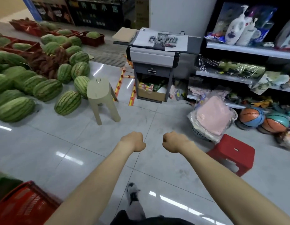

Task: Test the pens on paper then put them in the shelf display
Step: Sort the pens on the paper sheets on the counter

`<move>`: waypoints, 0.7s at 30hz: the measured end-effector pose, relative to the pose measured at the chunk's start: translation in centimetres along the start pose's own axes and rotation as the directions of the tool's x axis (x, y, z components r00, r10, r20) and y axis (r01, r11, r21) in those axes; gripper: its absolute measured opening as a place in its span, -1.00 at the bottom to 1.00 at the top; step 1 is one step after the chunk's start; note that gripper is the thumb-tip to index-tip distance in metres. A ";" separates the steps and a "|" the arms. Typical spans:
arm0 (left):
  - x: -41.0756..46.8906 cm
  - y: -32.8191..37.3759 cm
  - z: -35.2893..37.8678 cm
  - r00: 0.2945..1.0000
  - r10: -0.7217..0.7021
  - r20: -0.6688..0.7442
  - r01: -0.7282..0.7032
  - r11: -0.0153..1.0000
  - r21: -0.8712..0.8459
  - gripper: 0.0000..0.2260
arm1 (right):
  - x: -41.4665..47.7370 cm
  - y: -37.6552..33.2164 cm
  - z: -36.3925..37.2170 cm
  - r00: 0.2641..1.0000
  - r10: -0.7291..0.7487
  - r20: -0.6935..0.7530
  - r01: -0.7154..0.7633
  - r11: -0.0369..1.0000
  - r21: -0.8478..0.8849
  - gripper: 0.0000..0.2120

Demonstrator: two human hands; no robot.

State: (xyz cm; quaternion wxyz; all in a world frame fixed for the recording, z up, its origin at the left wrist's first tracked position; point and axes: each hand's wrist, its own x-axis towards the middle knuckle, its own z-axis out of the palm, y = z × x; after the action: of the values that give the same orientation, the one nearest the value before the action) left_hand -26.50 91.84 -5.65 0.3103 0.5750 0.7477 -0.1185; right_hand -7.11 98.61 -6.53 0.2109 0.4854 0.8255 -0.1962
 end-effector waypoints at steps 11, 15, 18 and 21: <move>17.5 -6.9 -11.4 1.000 -0.007 0.018 0.006 1.000 0.030 -0.70 | 18.5 -3.4 -10.4 0.999 0.044 0.018 -0.044 0.999 0.007 -0.68; 23.1 -8.1 -16.0 1.000 0.013 0.022 -0.014 0.999 0.043 -0.68 | 24.2 -3.8 -14.5 0.999 0.048 -0.011 -0.048 0.999 0.018 -0.68; 27.1 -8.2 -18.9 0.999 0.034 -0.005 -0.034 0.999 0.041 -0.70 | 27.8 -3.1 -16.9 0.999 0.048 -0.008 -0.048 0.998 0.040 -0.68; 31.4 -8.2 -21.5 0.999 0.034 -0.031 -0.033 0.998 0.051 -0.71 | 31.6 -1.1 -18.9 0.998 0.064 -0.010 -0.064 0.997 0.034 -0.69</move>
State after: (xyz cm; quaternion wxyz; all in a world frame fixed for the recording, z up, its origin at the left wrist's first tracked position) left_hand -45.77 125.51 -9.22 0.2856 0.5970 0.7395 -0.1230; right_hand -25.00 130.78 -7.70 0.2041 0.5162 0.8073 -0.2005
